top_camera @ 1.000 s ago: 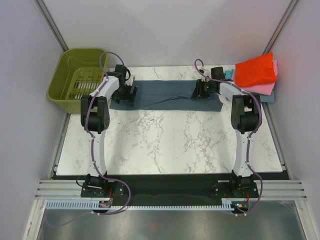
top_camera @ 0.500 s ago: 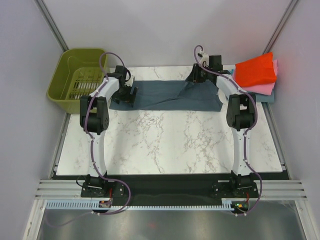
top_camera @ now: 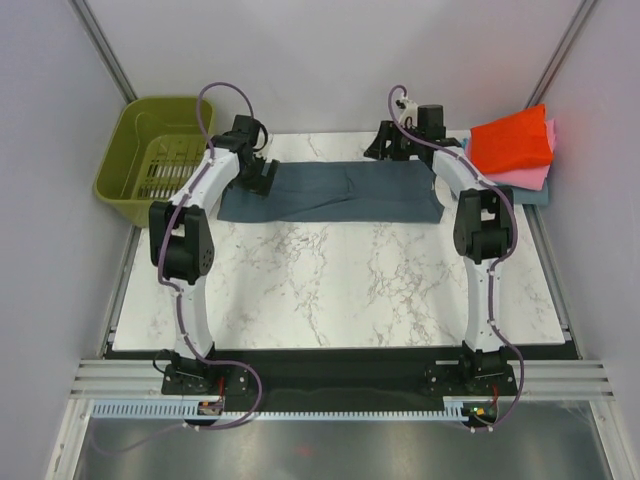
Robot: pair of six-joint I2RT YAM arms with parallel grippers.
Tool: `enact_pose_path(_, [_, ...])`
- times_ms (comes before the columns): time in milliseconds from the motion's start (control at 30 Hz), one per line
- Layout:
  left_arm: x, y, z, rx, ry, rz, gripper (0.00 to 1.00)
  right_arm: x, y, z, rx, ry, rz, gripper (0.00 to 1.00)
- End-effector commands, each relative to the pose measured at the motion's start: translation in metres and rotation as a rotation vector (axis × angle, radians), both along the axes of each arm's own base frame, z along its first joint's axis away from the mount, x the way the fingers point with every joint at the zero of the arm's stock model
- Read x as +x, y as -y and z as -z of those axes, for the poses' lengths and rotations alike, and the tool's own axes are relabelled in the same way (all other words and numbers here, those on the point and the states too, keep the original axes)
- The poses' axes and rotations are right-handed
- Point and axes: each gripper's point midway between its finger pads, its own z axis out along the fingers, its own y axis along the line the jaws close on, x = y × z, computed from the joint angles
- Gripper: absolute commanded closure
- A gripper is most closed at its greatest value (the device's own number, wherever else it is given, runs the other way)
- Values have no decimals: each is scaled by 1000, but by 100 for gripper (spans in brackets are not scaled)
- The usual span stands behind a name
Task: Fold and stack the t-shirts
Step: Fold the tshirt
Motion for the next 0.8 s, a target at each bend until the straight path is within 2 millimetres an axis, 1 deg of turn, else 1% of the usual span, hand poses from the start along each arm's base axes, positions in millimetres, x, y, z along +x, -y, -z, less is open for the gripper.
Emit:
enact_pose_path(0, [3, 7, -56, 7, 136, -27, 1, -6, 12, -70, 17, 123, 15, 24])
enact_pose_path(33, [2, 8, -55, -1, 134, -30, 1, -12, 13, -59, 9, 91, 15, 24])
enact_pose_path(67, [2, 8, -53, -1, 129, -33, 1, -17, 14, -57, 2, 79, 12, 24])
enact_pose_path(100, [3, 6, -44, -5, 110, -40, 2, -21, 16, -51, -10, 64, 11, 24])
enact_pose_path(133, [5, 5, -41, -16, 103, -45, 6, -26, 19, -38, -20, 25, 17, 24])
enact_pose_path(200, [12, -1, -35, -30, 99, -67, 14, -32, 20, -24, -26, -15, 18, 24])
enact_pose_path(233, [15, -4, -23, -27, 78, -75, 15, -37, 21, -13, -28, -48, 20, 24])
enact_pose_path(300, [22, -11, -18, -32, 74, -88, 15, -43, 23, 1, -35, -86, 22, 24])
enact_pose_path(333, [25, -13, -6, -30, 55, -92, 15, -45, 26, 8, -45, -99, 22, 24])
enact_pose_path(367, [29, -15, -4, -27, 58, -97, 15, -47, 26, 16, -52, -115, 22, 25])
enact_pose_path(467, [34, -23, 14, -6, 33, -99, 16, -49, 34, 31, -58, -150, 35, 24])
enact_pose_path(600, [38, -27, 33, 20, 8, -99, 17, -52, 43, 44, -62, -183, 51, 24])
enact_pose_path(700, [33, -29, 45, 39, -21, -103, 18, -55, 45, 53, -63, -212, 55, 25])
enact_pose_path(767, [24, -31, 53, 64, -54, -109, 18, -58, 46, 61, -63, -232, 54, 24])
